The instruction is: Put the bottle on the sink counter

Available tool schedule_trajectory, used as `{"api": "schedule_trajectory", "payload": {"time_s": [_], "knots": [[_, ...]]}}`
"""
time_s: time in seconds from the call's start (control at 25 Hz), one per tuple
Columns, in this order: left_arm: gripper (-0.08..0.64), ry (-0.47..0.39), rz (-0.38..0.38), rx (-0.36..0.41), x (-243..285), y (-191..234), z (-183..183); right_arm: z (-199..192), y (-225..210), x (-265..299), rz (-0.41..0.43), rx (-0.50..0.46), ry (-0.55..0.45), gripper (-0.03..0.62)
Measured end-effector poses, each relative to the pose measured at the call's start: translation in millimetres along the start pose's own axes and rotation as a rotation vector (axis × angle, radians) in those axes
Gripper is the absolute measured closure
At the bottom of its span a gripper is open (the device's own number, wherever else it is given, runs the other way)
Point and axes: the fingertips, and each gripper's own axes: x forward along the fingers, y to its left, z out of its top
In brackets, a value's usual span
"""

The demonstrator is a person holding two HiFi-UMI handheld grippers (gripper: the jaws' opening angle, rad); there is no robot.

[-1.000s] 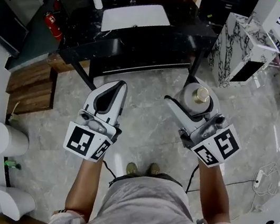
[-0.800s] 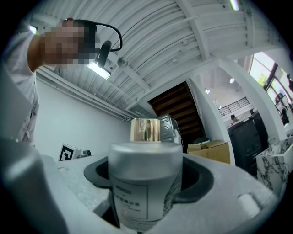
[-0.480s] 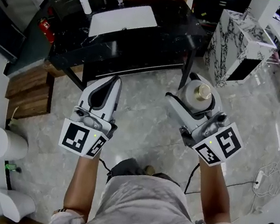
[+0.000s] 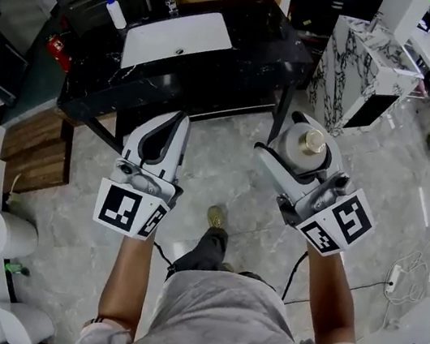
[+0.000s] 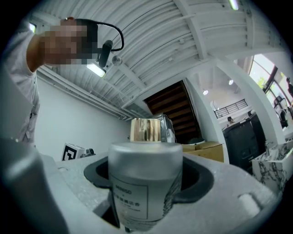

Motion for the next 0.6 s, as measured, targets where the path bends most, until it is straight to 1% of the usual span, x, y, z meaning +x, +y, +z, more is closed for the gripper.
{"api": "schedule_trajectory", "payload": {"time_s": [0.2,0.32,0.6], "knots": [[0.561,0.000,-0.026,-0.017,43,28,-23,-19,-40,35,-0.027,-0.001,0.035,0.256],[0.561,0.006,-0.046,-0.018,71,49,-36,-23,-67,63,-0.041,-0.003,0.041,0.256],[0.561,0.004,-0.088,-0.029,134,110,-63,-36,-122,137,-0.074,-0.026,0.056,0.256]]}}
